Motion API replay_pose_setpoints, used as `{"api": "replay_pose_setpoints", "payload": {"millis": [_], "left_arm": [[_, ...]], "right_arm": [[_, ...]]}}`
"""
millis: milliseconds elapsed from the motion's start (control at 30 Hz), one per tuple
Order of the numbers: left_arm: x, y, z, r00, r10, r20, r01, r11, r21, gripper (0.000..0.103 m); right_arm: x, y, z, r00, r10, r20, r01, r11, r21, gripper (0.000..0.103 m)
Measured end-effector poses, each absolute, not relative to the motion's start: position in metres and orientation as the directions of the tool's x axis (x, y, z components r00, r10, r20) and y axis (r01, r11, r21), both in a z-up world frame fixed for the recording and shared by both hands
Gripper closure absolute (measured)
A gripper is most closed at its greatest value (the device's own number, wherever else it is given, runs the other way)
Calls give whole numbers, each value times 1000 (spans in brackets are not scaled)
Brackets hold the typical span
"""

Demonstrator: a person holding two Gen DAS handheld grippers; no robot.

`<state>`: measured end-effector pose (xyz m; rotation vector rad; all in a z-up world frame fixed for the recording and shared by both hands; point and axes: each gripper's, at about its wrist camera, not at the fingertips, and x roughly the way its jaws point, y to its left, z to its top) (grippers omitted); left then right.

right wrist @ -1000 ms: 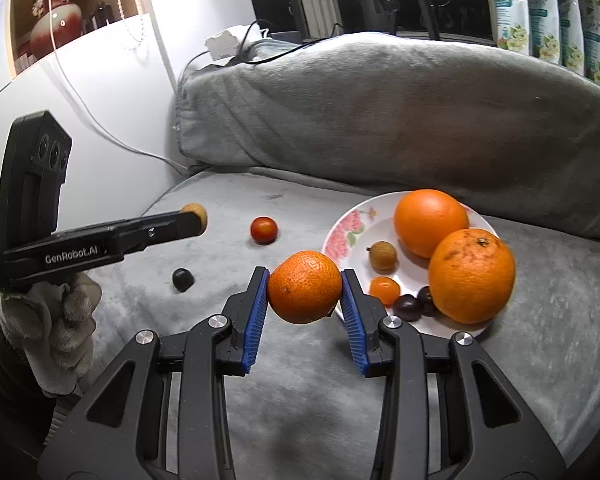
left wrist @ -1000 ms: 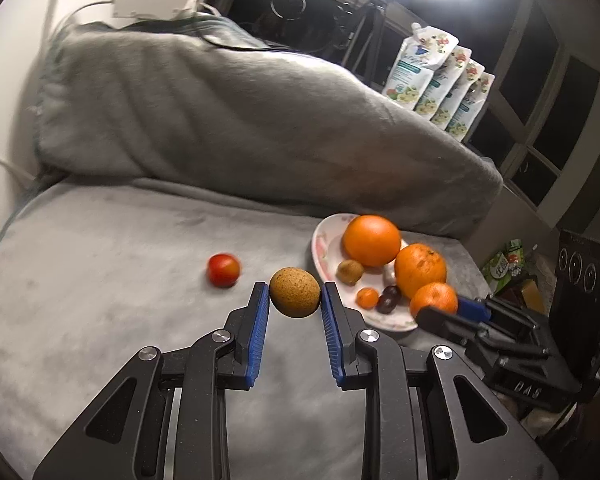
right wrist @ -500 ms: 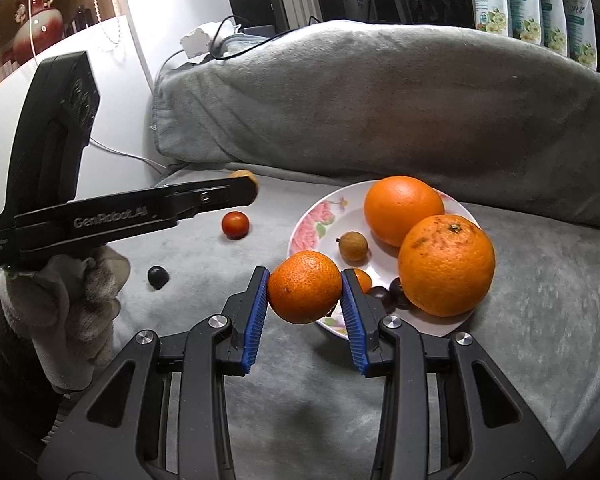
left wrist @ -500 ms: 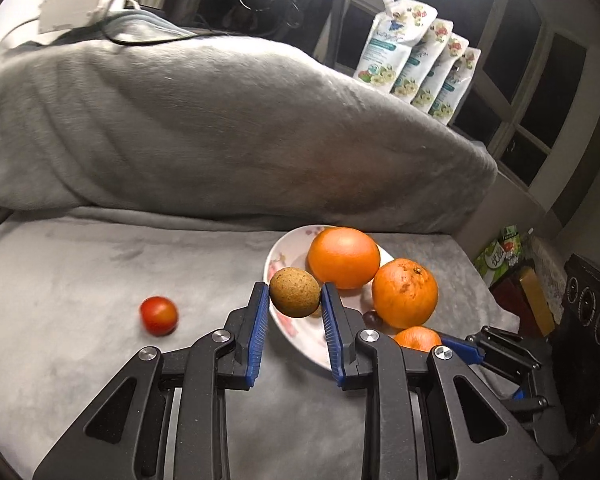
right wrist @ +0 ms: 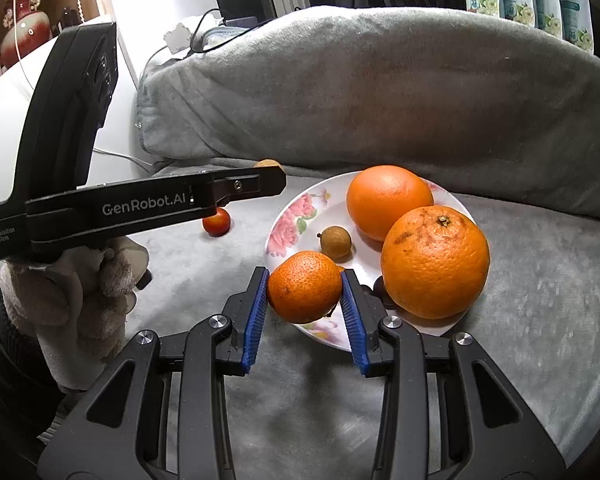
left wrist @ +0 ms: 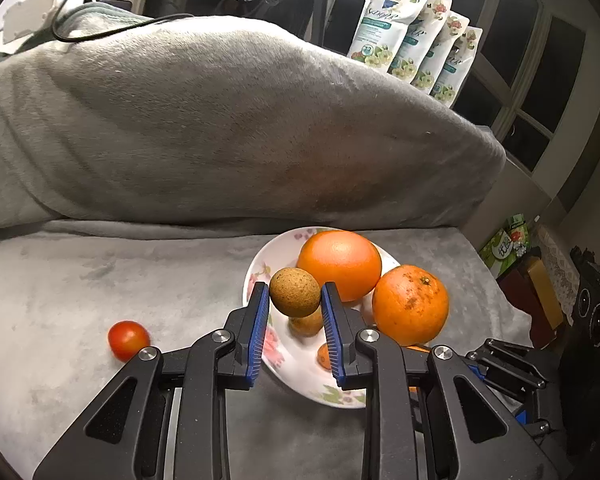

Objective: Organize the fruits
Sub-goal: 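Carry the kiwi with the left gripper while the right gripper carries the tangerine to the plate, then lower and release the kiwi with the left gripper while the right gripper releases the tangerine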

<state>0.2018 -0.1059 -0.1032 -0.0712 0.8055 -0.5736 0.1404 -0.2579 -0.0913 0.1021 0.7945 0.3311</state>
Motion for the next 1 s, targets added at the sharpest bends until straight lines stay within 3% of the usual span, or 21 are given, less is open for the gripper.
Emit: {"api": "replay_pose_setpoints", "payload": {"millis": [700,767,933,1000], "left_arm": [[211,-118,-107,532,-522,-667,471,837,-279,78],[211,-120,-107,531,-523,-667,473,836,-278,78],[210,-122,-107,528,-525,-668,478,834,-277,78],[210,-123,-106,529,-527,-665,481,832,-276,68]], "right_arm": [[150,-255,-104,630,297,-718,-229,954,194,64],[150,-256,-103,635,295,-713,-225,955,194,52],[149,-258,-99,643,296,-706,-226,955,194,51],[148,-258,-99,641,295,-708,-224,955,195,51]]}}
